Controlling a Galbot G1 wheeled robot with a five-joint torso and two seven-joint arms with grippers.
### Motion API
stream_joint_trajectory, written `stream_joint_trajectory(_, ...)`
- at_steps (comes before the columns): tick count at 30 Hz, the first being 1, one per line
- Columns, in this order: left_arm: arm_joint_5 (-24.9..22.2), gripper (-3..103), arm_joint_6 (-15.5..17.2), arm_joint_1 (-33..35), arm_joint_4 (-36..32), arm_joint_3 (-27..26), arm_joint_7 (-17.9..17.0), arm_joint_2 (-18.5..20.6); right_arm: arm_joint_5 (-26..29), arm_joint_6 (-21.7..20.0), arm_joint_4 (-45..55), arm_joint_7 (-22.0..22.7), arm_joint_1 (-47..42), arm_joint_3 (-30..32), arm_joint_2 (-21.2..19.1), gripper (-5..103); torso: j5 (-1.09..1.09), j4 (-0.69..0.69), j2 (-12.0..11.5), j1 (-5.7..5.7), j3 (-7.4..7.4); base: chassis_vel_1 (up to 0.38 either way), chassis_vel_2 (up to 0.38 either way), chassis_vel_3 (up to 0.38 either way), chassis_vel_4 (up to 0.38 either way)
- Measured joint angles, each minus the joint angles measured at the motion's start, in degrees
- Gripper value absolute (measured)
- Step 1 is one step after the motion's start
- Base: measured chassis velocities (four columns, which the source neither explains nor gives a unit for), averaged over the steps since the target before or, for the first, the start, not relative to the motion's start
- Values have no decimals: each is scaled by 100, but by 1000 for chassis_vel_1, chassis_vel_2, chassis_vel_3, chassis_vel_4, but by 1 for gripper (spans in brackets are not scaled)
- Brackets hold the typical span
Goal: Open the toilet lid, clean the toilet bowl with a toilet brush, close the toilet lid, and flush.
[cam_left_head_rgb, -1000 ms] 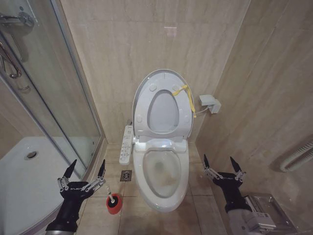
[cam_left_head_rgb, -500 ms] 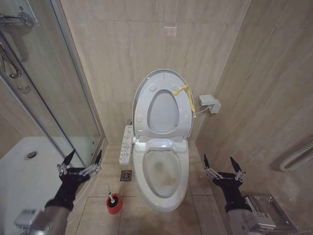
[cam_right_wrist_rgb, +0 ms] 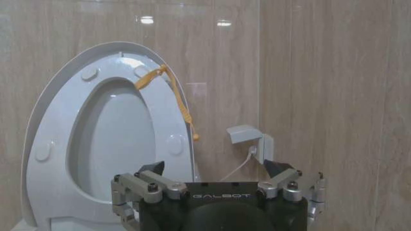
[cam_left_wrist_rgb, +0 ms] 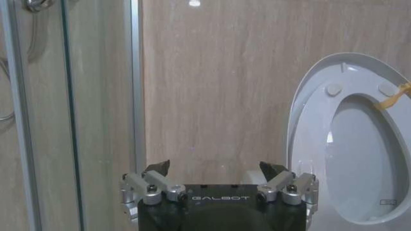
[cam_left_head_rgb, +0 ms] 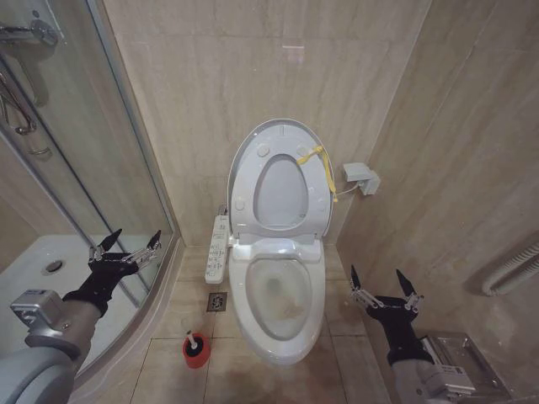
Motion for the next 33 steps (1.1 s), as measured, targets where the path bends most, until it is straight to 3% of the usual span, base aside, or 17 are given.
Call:
stream_joint_trajectory(5, 23, 93, -168, 35, -34, -8, 120, 5, 0, 0, 0, 0, 0, 0, 0, 100, -1, -1, 0, 0, 0, 0, 0, 0, 0)
stream_joint_trajectory(7, 141, 93, -604, 167, -151, 27, 332, -5, 0, 0, 0, 0, 0, 0, 0, 100, 1, 0, 0, 0, 0, 0, 0, 0, 0)
stream_joint_trajectory(8, 141, 93, -604, 167, -151, 27, 332, -5, 0, 0, 0, 0, 0, 0, 0, 100, 1, 0, 0, 0, 0, 0, 0, 0, 0)
stream_joint_trajectory(9, 209, 93, -841, 238, -209, 47, 445, -12, 0, 0, 0, 0, 0, 0, 0, 100, 1, 0, 0, 0, 0, 0, 0, 0, 0)
stream_joint_trajectory(10, 263, 84, -1024, 297, -253, 62, 535, -18, 0, 0, 0, 0, 0, 0, 0, 100, 1, -1, 0, 0, 0, 0, 0, 0, 0)
stream_joint_trajectory(11, 370, 84, -1409, 411, -349, 92, 718, -28, 0, 0, 0, 0, 0, 0, 0, 100, 1, 0, 0, -1, -1, 0, 0, 0, 0)
stream_joint_trajectory(14, 446, 84, -1665, 492, -411, 112, 839, -37, 0, 0, 0, 0, 0, 0, 0, 100, 2, 0, 0, -1, -1, 0, 0, 0, 0)
stream_joint_trajectory(16, 458, 84, -1708, 503, -414, 116, 857, -39, 0, 0, 0, 0, 0, 0, 0, 100, 1, 0, 0, -1, -1, 0, 0, 0, 0)
stream_joint_trajectory(17, 462, 77, -1720, 508, -414, 118, 862, -40, 0, 0, 0, 0, 0, 0, 0, 100, 1, 0, 0, -1, -1, 0, 0, 0, 0)
stream_joint_trajectory(21, 469, 77, -1727, 511, -415, 119, 864, -41, 0, 0, 0, 0, 0, 0, 0, 100, 1, 0, 0, -1, -1, 0, 0, 0, 0)
stream_joint_trajectory(24, 580, 77, -1879, 610, -361, 158, 936, -81, 0, 0, 0, 0, 0, 0, 0, 100, 2, -2, 0, -1, -1, 0, 0, 0, 0)
stream_joint_trajectory(26, 876, 77, -2239, 877, -119, 291, 1093, -209, 0, 0, 0, 1, 0, 1, 1, 100, 3, -3, 0, -1, -1, 0, 0, 0, 0)
stream_joint_trajectory(27, 1055, 77, -2452, 1094, 37, 390, 1208, -301, 0, 0, 0, 0, 1, 0, -1, 100, -4, 5, 0, 0, 0, 0, 0, 0, 0)
stream_joint_trajectory(28, 1075, 77, -2500, 1133, 54, 405, 1235, -316, 0, 0, 0, 0, 0, 0, 0, 100, 0, -1, 0, -1, -1, 0, 0, 0, 0)
stream_joint_trajectory(33, 1066, 74, -2622, 1225, 106, 392, 1276, -328, 0, 0, 0, 0, 0, 0, 0, 100, 1, -2, 0, -1, 0, 0, 0, 0, 0)
